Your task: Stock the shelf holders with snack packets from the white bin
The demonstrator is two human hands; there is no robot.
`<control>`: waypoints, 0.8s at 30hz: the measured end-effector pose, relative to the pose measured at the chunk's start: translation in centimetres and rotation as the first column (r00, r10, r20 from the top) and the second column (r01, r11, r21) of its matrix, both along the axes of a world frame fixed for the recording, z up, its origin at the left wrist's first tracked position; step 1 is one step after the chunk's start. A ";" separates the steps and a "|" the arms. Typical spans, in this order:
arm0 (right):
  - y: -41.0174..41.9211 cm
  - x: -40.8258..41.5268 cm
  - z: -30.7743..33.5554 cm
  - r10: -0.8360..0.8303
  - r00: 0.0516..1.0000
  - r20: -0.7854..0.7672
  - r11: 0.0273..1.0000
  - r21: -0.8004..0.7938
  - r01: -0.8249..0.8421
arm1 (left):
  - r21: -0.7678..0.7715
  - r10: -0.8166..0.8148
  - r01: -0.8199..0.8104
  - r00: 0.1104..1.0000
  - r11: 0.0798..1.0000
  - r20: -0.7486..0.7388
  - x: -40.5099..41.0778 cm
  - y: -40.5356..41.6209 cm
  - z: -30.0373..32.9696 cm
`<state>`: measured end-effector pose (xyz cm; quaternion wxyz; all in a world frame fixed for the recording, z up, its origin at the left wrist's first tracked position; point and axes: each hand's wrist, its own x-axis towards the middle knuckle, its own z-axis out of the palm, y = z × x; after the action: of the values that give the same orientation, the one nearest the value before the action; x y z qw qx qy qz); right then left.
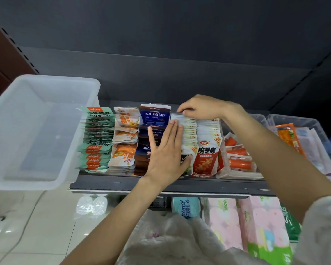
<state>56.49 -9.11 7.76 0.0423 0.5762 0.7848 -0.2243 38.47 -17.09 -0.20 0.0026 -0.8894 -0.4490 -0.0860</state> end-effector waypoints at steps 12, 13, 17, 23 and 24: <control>0.9 -0.7 0.3 0.116 0.986 0.116 0.992 0.035 -0.121 | 0.016 0.002 -0.002 1.000 1.000 -0.001 0.1 -0.1 0.0; 0.9 -0.4 0.2 0.100 0.993 0.066 0.995 0.013 -0.101 | 0.015 0.005 -0.005 1.000 1.000 0.003 0.0 -0.1 0.0; 0.9 -0.1 -0.4 0.050 0.998 0.036 0.997 -0.057 -0.048 | 0.011 0.014 -0.014 1.000 1.000 0.021 0.0 -0.1 -0.1; 0.6 -0.1 -0.9 0.011 0.999 -0.037 1.000 0.019 -0.010 | 0.007 0.012 -0.012 1.000 1.000 -0.018 0.0 -0.4 -0.2; 0.7 -0.2 -0.8 0.007 1.000 -0.021 1.000 -0.002 -0.007 | 0.006 0.011 -0.011 1.000 1.000 -0.026 0.0 -0.3 -0.2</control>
<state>56.30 -8.42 6.94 0.0353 0.5710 0.7870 -0.2310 38.50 -17.44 -0.42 0.0117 -0.8879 -0.4536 -0.0758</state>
